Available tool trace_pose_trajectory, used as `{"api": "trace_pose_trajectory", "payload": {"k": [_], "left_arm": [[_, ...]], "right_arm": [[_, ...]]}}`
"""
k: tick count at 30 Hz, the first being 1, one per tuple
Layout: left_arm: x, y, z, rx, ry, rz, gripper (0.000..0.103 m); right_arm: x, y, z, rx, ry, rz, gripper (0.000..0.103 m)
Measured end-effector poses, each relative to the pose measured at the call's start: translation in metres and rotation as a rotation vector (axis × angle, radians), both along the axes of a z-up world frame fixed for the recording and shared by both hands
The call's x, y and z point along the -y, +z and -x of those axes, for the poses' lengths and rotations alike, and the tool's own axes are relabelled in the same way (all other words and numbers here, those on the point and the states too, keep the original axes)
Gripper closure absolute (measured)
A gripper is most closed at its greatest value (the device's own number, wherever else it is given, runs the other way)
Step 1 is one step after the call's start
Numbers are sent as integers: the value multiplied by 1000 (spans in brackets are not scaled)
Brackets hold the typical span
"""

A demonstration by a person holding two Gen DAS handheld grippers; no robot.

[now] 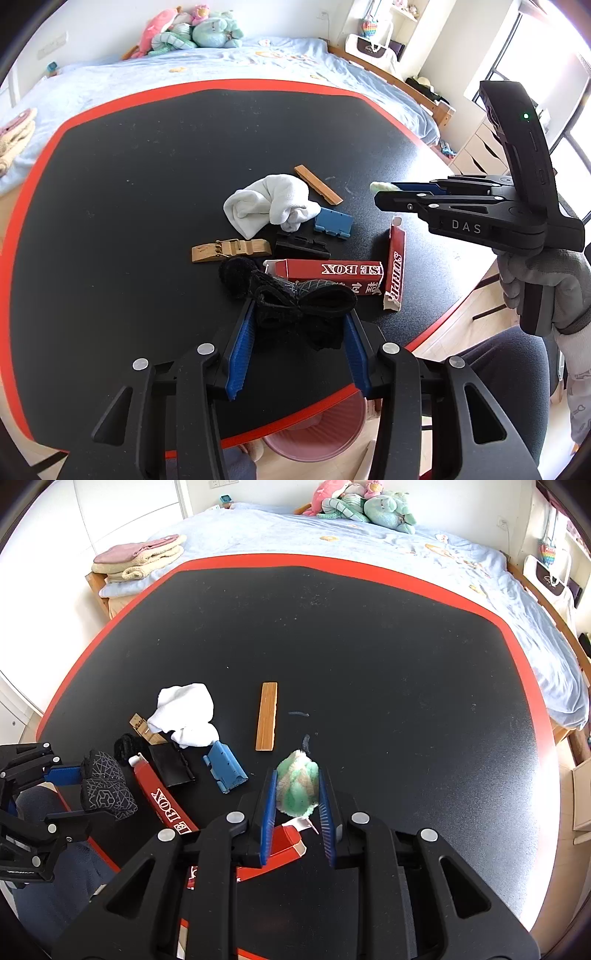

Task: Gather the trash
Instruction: 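Carry both held items over the pink wastebasket and open both grippers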

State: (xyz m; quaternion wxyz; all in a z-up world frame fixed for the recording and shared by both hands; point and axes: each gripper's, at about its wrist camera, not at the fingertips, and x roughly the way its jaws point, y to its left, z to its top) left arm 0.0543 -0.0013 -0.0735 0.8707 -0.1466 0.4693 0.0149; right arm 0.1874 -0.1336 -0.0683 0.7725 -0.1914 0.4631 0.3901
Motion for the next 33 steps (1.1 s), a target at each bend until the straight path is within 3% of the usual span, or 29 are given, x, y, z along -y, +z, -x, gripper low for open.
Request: {"api": "trace_pose_trajectory", "payload": {"k": [9,18,33], "left_arm": [[12,29,16,32,-29,-25,59],[33,45,39,56,-70,-44,59],[66,31,85,37,-121,-7,59]], "right_arm": [[27,39,32,25,1,-71,82],[64,62,92,19,22,-122,82],[93,47,176,-62,73,-121,82]]}}
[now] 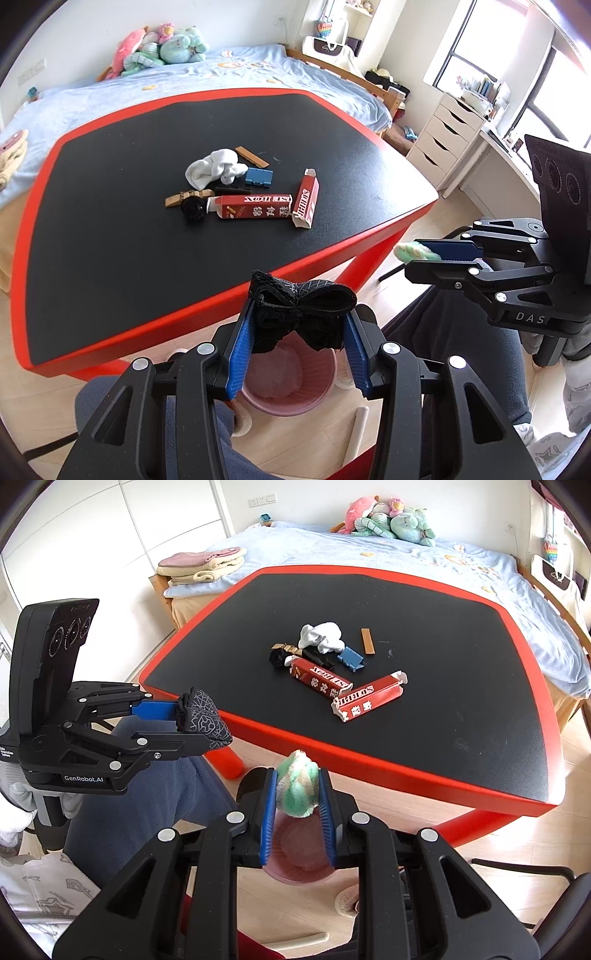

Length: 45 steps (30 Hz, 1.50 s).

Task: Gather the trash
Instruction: 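Carry both held items over the pink wastebasket and open both grippers, then move both open grippers back over the table items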

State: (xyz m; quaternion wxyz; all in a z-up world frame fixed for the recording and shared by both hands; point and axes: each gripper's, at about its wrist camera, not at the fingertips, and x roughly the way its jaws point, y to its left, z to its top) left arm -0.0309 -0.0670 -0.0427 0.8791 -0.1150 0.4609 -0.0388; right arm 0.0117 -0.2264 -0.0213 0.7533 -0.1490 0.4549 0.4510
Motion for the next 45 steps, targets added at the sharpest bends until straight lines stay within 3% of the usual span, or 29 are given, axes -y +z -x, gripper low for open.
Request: {"api": "trace_pose_trajectory", "payload": {"k": [11,13,14,15,16,17,19,24,45], "left_arm": [[12,-5,10,-12,-30,22,57],[12,-4,11,-10,-33,28,54],[11,-4,11,-10,-30,26,47],[11,-4,12,-7,-26,23,32],[10,-3,13,0,-13,15,23],[8,-1,14,13,0,10,14],[5,0,15,13,12,17,13],[-1,2,16,18,42,8,8],[-12,5,15,9,79,5,8]], "right_arm": [[4,-4,7,-22,7,-15,81],[4,-4,7,-24,8,-17,76],[5,-4,6,-24,1,-21,68],[7,-3,5,-23,-10,-29,43],[9,-3,3,-21,-25,-36,25],[11,-2,2,-21,-36,-42,21],[13,-2,0,-21,-54,-44,9],[16,-4,-3,-37,-79,-48,4],[18,-9,-10,-69,-106,-45,3]]}}
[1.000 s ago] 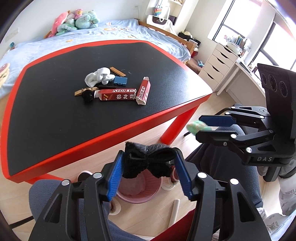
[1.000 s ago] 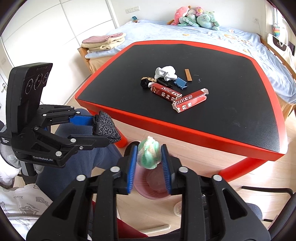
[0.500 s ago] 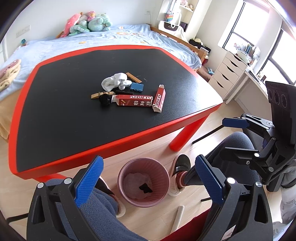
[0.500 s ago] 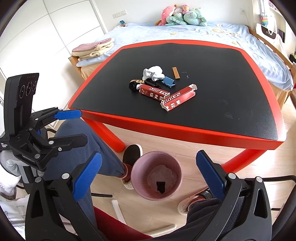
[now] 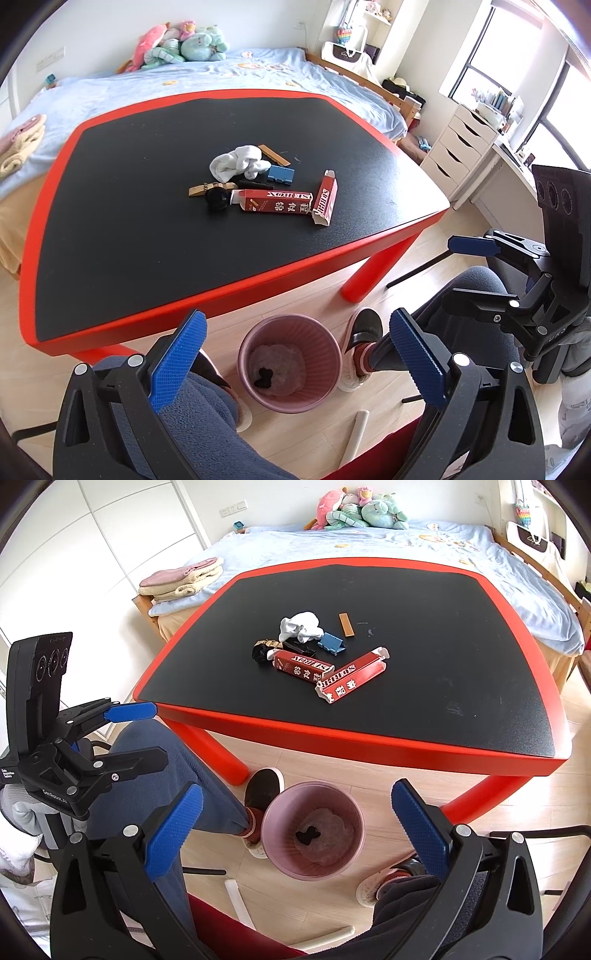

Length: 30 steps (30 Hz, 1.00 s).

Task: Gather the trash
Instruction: 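Move both open grippers back over the table items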

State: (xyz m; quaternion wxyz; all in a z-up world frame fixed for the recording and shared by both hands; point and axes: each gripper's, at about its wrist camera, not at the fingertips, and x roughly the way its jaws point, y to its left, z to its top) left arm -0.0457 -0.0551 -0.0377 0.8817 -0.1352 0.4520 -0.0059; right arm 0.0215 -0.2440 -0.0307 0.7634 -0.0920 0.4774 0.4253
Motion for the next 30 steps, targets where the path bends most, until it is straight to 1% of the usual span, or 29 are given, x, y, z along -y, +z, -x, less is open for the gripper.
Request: {"api": "trace_pose_trajectory", "payload": {"k": [10,13,20,24,30], "left_arm": [[-15,11,-13,28,17,-16,8],[-21,16,-23,40,17,-29,8],[-38,27,-53,65,14,-54,8],[-48,27,-71,64,7,-60,8],[-61,22,-100,46,3,-71,8]], "right_arm": [[-11,12,-20,18,-31,1,3],[-19,15,-31,15,-65,18,3],[-36,24,-62,18,-122,23,3],[-47,22,-82,12,-153,42,3],[-64,5,-107,-14,-189,83,3]]}}
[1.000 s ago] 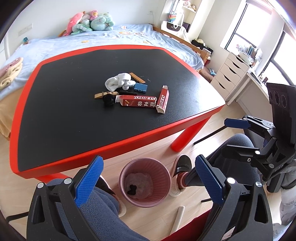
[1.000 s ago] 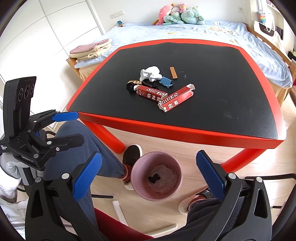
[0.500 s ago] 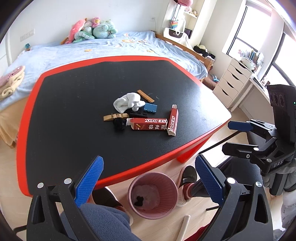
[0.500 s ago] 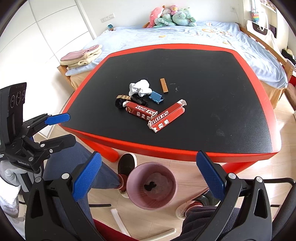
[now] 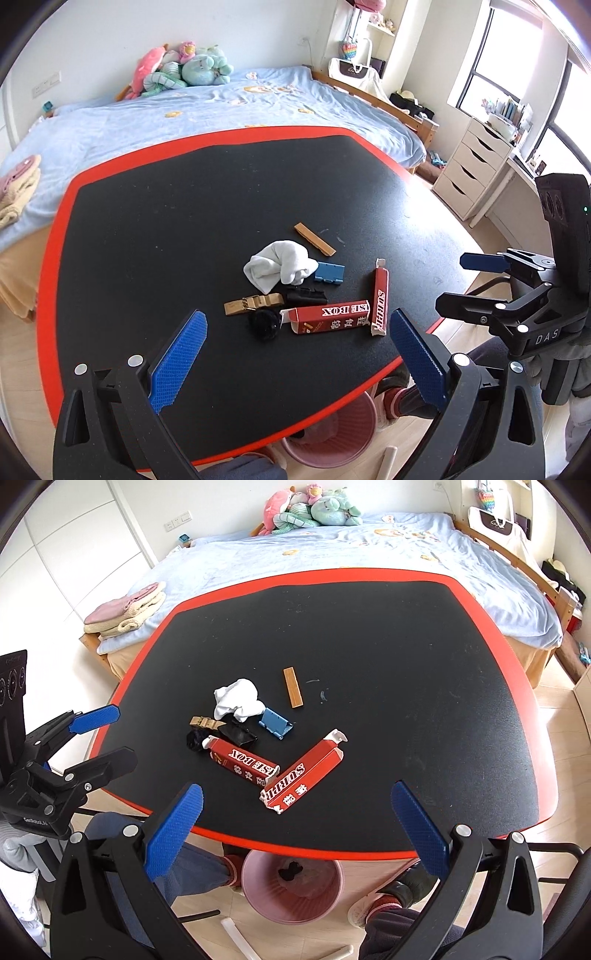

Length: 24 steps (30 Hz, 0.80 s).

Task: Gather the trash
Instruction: 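Move both open grippers back over the table items, then grasp the white sock with the left gripper while the right gripper grasps the red box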

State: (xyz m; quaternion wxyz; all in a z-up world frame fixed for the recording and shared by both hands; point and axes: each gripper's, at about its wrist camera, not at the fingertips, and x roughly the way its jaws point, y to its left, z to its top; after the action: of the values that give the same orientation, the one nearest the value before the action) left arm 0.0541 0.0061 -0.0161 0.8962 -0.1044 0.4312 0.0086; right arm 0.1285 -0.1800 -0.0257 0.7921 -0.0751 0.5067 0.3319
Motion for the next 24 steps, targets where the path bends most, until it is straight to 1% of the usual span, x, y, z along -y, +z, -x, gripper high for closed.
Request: {"api": "trace_pose_trajectory", "payload": {"k": [4,10,16,21,23,24], "left_arm": [[-8,-9,-20,-27,-6,1,8],[-18,-26,-45,-67,-11,9,8],[-22,-46,-66,-108,-21,32,8],[-24,-57,-77,-130,-31,35,8],[-25,-60,-80,-133,-34,36,8],[-25,-61,-81,-136,-35,35,8]], "right_arm": [[-10,-19,-11,-28,-23,43,3],[-20,-42,-23,-70,-55,66,3],[-25,-57,-32,-100,-84,68,3],[-31,-64,-36,-108,-84,72,3],[-33,-65,-36,-107,-84,82,11],[-34,-67,-36,-111,-82,86,17]]}}
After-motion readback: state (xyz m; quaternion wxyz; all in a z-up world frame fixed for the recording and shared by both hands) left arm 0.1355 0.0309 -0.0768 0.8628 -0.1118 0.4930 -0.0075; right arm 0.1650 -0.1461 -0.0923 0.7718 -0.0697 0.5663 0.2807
